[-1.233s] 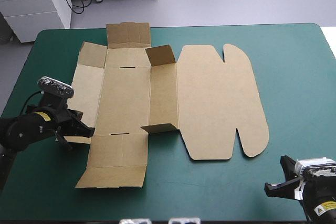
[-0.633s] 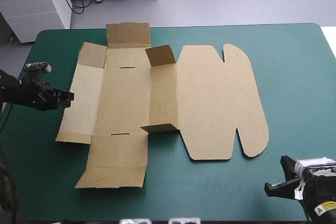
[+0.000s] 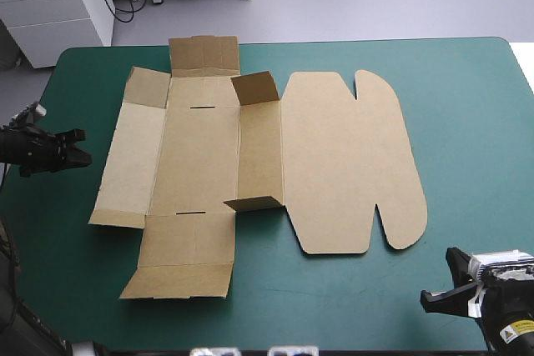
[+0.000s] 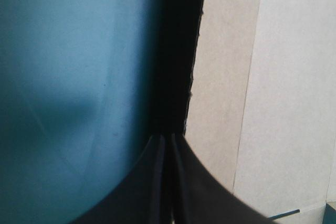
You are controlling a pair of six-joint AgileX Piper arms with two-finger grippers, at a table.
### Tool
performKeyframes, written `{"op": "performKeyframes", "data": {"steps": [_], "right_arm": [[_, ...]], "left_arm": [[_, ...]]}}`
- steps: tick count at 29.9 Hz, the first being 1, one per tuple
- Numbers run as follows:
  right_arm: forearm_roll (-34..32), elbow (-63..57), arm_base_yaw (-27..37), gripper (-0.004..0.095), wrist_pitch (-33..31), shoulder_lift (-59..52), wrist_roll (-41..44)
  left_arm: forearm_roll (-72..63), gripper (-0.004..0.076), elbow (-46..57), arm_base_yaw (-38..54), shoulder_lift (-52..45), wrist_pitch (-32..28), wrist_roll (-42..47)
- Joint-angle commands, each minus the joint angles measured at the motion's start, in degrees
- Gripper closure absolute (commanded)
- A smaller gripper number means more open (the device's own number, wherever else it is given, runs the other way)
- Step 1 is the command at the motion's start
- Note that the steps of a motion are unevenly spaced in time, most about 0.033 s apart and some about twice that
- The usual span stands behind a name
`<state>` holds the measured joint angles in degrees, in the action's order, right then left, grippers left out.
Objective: Fold the box
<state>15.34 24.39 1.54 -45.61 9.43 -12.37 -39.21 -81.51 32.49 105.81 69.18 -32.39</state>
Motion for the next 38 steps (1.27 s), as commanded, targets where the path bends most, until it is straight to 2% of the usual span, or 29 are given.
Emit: {"op": "performKeyframes", "data": {"steps": [1,6,10,16,18,20,31,38], "right_arm": [[0.51,1.53,-0.17,0.0927,4.09,0.55,0.01],[0.51,1.53,-0.17,0.0927,4.09,0.55,0.01],[0.51,1.53,-0.17,0.0927,4.09,0.55,0.01],[0.51,1.53,-0.17,0.0927,4.09,0.55,0.01],[0.51,1.53,-0.17,0.0927,4.09,0.55,0.01],[0.51,1.53,-0.17,0.0928,4.09,0.55,0.01],[0.51,1.53,-0.17,0.0927,4.09,0.55,0.01],[0.51,1.53,-0.17,0.0927,4.09,0.55,0.01]], "left_arm": [[-3.59,0.0709,-1.66,0.34,-2.82,3.50,0.19],[-3.04,0.0699,-1.66,0.13,-2.10,2.05,-1.58],[-2.67,0.0619,-0.57,0.15,-0.64,3.14,-4.86],[-3.78,0.0314,1.72,0.15,-0.53,2.13,-4.43],[-4.49,0.0226,1.82,-0.26,-0.53,2.25,2.64],[-4.49,0.0186,1.82,-0.94,-0.53,1.98,7.60],[0.14,0.0191,1.82,-10.08,-0.05,1.59,7.70],[-0.35,0.0281,1.82,-14.53,1.71,4.37,7.70]]}}
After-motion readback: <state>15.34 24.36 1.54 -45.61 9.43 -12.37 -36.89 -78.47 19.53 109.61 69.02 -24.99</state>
